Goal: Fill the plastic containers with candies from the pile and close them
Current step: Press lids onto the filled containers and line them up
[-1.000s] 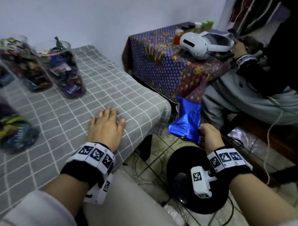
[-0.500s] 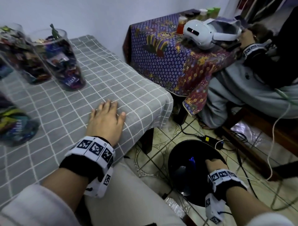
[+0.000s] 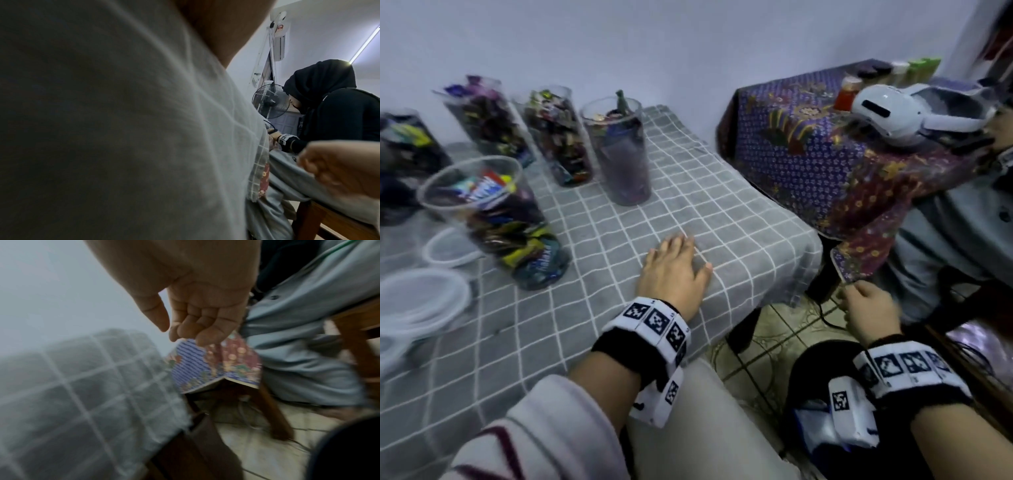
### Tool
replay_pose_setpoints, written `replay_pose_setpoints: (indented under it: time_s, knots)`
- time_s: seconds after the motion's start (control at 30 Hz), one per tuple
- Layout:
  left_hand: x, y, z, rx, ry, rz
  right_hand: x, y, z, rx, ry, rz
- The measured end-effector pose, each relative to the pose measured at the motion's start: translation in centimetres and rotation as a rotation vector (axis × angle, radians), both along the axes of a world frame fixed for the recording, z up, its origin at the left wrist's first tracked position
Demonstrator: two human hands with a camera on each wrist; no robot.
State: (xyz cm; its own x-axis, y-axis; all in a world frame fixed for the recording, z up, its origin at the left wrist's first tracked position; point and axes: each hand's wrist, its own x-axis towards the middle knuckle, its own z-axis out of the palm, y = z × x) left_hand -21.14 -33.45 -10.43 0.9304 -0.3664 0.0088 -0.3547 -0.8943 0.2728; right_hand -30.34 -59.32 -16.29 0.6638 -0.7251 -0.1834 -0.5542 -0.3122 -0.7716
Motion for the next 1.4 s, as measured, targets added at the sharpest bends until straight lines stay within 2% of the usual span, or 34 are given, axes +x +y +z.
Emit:
replay_pose_setpoints:
  time_s: [0.1, 0.2, 0.4, 0.6, 0.73, 0.8, 0.93, 1.03, 1.33, 1.4]
  knots:
    - [-0.2, 1.5, -0.1, 0.024, -0.005, 0.018, 2.1, 2.9, 3.5, -0.031, -0.155, 0.105]
    - [-0.6, 3.5, -0.1, 0.041, -0.002, 0.064, 4.1, 6.6, 7.2, -0.065, -0.32, 0.285]
    - [-1.8, 7.6, -0.1, 0.064, 0.021, 0.143, 7.6, 14.5, 12.4, 0.028, -0.515, 0.648]
    - [-3.3, 12.4, -0.2, 0.09, 0.062, 0.233, 11.3, 23.4, 15.2, 0.02, -0.6, 0.94]
    - [-4.3, 15.0, -0.4, 0.098, 0.031, 0.263, 13.9, 28.3, 15.2, -0.068, -0.501, 1.095]
    - [-4.7, 16.2, -0.3, 0.103, 0.033, 0.275, 15.1, 30.1, 15.0, -0.047, -0.455, 1.144]
    - [-4.9, 18.5, -0.1, 0.087, 0.071, 0.346, 16.5, 32.6, 14.9, 0.011, -0.424, 1.148]
    - [-4.3, 20.3, 0.2, 0.097, 0.091, 0.391, 17.2, 33.2, 14.9, -0.043, -0.472, 1.12]
    - [-3.2, 21.3, 0.2, 0.084, 0.121, 0.37, 20.4, 31.3, 14.6, -0.089, -0.51, 0.945]
    - [-3.2, 21.4, 0.3, 0.081, 0.121, 0.368, 20.2, 31.5, 14.6, -0.208, -0.531, 0.927]
